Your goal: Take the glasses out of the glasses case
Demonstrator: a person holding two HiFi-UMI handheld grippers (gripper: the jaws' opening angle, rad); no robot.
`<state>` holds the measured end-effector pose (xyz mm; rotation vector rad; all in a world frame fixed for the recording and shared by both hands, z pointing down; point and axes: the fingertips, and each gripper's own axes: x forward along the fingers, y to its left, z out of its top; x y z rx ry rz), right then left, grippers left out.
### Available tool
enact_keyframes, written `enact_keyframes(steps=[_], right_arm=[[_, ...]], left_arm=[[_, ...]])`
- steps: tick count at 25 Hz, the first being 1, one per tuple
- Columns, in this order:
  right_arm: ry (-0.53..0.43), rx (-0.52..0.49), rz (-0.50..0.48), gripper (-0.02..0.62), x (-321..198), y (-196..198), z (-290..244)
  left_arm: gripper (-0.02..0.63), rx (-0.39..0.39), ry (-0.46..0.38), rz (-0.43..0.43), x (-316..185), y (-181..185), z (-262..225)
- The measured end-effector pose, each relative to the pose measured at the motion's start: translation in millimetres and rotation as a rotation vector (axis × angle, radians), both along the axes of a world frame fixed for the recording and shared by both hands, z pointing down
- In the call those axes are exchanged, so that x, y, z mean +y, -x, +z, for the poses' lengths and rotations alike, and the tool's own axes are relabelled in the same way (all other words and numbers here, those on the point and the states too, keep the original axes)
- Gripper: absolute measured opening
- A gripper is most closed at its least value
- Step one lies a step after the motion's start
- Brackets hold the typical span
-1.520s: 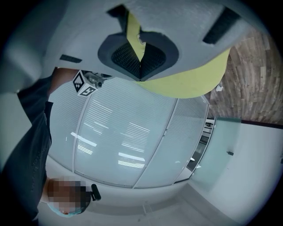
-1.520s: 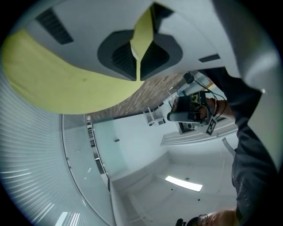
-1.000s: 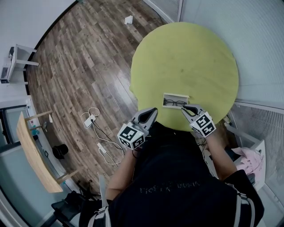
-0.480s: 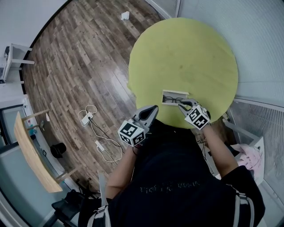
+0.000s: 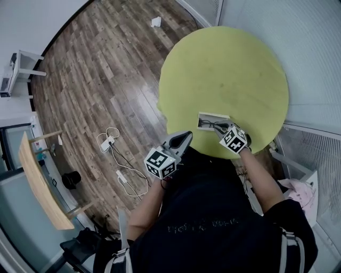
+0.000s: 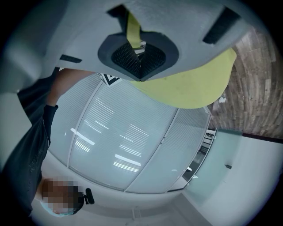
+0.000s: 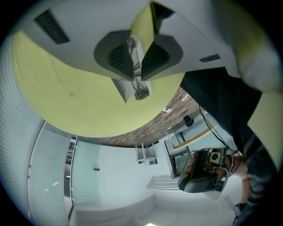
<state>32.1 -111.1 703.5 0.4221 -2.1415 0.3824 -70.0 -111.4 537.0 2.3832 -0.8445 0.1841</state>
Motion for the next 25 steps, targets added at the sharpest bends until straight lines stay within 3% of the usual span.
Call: enact_keyframes(steps=[25], right_arm=[[0.039,0.194,-0.186,0.04,-3,13,56]], left_arm=[[0.017,-0.009,0.046,-0.068,7,20,8]])
